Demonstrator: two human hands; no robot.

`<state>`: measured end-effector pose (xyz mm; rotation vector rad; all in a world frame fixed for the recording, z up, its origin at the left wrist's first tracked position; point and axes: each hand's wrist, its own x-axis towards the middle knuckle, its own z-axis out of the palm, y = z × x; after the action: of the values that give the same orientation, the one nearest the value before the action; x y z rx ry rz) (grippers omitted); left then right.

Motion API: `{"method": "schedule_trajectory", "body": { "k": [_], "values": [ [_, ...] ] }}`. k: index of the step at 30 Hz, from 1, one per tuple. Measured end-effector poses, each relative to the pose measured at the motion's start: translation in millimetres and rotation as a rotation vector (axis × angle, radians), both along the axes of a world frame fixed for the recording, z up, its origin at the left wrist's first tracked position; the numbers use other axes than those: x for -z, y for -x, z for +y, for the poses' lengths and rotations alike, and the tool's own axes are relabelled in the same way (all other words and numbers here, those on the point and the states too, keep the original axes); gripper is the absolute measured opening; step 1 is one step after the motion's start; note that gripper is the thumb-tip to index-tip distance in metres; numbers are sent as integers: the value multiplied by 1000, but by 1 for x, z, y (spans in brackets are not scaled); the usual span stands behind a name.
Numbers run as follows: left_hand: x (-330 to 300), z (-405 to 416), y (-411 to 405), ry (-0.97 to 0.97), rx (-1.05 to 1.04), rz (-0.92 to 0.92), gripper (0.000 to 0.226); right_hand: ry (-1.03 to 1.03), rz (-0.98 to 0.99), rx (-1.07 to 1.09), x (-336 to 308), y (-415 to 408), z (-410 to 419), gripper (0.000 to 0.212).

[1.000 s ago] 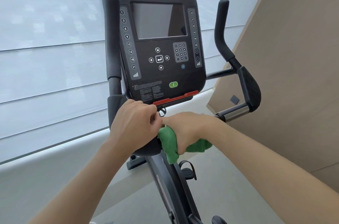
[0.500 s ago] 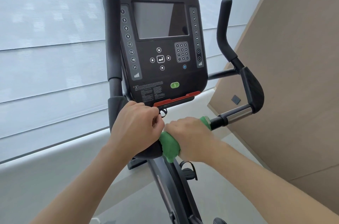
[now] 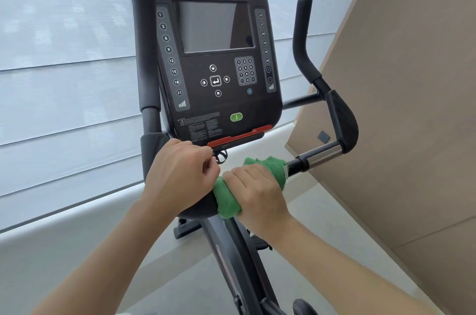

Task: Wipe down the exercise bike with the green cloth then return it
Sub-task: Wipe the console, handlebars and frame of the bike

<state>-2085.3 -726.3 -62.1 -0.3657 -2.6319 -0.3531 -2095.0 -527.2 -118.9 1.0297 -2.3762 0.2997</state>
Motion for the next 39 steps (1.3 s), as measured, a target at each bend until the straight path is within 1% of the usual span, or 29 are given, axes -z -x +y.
{"method": "schedule_trajectory", "body": {
  "k": [2, 5, 9, 12, 14, 16, 18, 19, 20, 21, 22, 24, 26, 28, 29, 30, 33, 35, 37, 39],
  "values": [
    [0, 0, -1, -3, 4, 10, 41, 37, 41, -15, 11, 2, 3, 33],
    [-1, 0, -1, -12, 2, 21, 40, -47, 18, -124, 2, 23, 30, 38],
    [0, 0, -1, 26, 1, -5, 44, -115, -86, -72, -23, 52, 74, 30],
    [-1, 0, -2, 69, 7, -17, 47, -273, -241, -16, -40, 61, 79, 23],
    [-1, 0, -2, 99, 14, -35, 48, -417, -388, 59, -51, 67, 74, 24],
    [2, 5, -1, 106, 24, -56, 46, -532, -518, 85, -62, 75, 68, 28],
    [5, 19, -2, 11, 53, -106, 38, -580, -624, 87, -71, 78, 64, 30],
    [3, 30, -3, -48, 81, -161, 32, -583, -627, 86, -72, 77, 63, 30],
    [1, 41, -3, -89, 97, -221, 26, -566, -588, 89, -71, 73, 64, 27],
    [0, 53, -2, -93, 98, -274, 19, -517, -505, 91, -65, 68, 67, 24],
    [0, 63, 0, -77, 87, -320, 19, -429, -387, 91, -56, 61, 71, 20],
    [2, 80, 4, -84, 62, -405, 25, -165, -143, 120, -28, 49, 74, 10],
    [7, 93, 4, -135, 72, -440, 23, 83, -3, 199, 3, 38, 68, 6],
    [14, 101, 1, -137, 88, -407, 17, 217, 82, 249, 25, 37, 61, 7],
    [18, 102, -1, -130, 94, -385, 16, 233, 118, 236, 29, 42, 63, 7],
    [19, 102, -2, -121, 102, -365, 20, 205, 142, 195, 28, 49, 70, 8],
    [22, 99, 0, -64, 114, -354, 40, -18, 107, 36, 10, 73, 101, 17],
    [23, 97, 1, 14, 84, -364, 48, -124, 46, -15, -2, 85, 118, 22],
    [26, 98, 1, 111, 62, -361, 45, -137, 5, -22, -8, 90, 130, 21],
    [28, 99, 3, 143, 45, -378, 40, -99, -8, -26, -11, 93, 137, 19]
  ]
}}
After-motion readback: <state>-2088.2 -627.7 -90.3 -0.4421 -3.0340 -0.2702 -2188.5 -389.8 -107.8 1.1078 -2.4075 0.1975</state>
